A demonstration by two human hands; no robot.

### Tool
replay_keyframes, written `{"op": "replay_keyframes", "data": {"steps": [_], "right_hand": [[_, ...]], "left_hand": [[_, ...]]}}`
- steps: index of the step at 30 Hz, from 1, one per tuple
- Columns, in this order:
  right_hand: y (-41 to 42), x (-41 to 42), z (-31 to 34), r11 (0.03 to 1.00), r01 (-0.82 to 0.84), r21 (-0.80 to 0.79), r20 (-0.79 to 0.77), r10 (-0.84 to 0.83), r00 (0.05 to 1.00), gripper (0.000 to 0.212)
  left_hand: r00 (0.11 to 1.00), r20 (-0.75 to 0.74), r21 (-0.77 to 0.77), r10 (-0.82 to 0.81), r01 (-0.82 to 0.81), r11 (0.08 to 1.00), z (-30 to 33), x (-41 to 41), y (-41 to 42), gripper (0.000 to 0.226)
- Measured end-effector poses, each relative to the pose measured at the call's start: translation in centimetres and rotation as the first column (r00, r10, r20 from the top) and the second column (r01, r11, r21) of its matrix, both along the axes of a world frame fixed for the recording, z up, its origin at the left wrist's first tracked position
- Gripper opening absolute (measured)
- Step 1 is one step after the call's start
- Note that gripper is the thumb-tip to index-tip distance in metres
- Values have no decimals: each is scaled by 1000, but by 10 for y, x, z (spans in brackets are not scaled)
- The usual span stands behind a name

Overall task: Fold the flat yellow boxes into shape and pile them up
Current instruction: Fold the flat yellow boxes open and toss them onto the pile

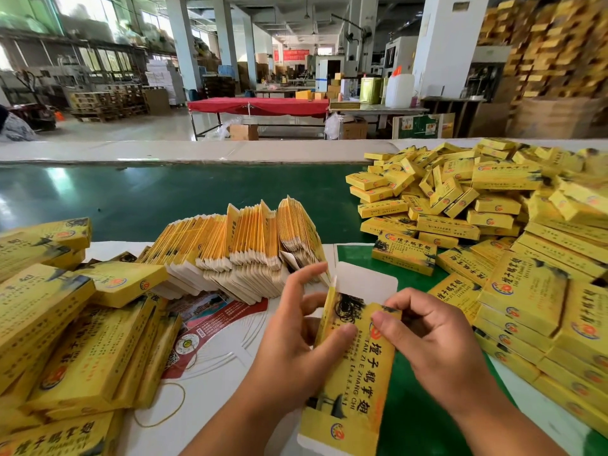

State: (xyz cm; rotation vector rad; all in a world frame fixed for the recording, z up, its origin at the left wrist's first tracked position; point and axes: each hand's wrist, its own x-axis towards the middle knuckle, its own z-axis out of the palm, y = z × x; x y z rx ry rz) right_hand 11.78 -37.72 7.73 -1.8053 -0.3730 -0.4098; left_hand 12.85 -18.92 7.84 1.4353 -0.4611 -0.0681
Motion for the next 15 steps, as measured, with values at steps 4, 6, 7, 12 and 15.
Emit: {"op": "replay_keyframes", "data": {"steps": [4,6,7,12,15], "right_hand": [[-1,1,3,1000,-2,-13,37,3,999,23],[-1,3,3,1000,-5,-1,45,5,999,23],[-2,3,2,1000,-7,11,42,7,999,25],[2,0,2,998,44,34,45,-45,998,31],[3,2,0,997,32,63,25,-33,999,37]], "left_hand": [[999,28,-20,-19,19,1000,1,3,2,45],[999,16,-14,-36,36,999,0,6,3,42],[999,12,1,-47,47,999,0,6,3,42],[984,-25,91,-177,179,980,-5,2,-2,31],[990,1,170,-138,136,976,-6,3,-2,21]]}}
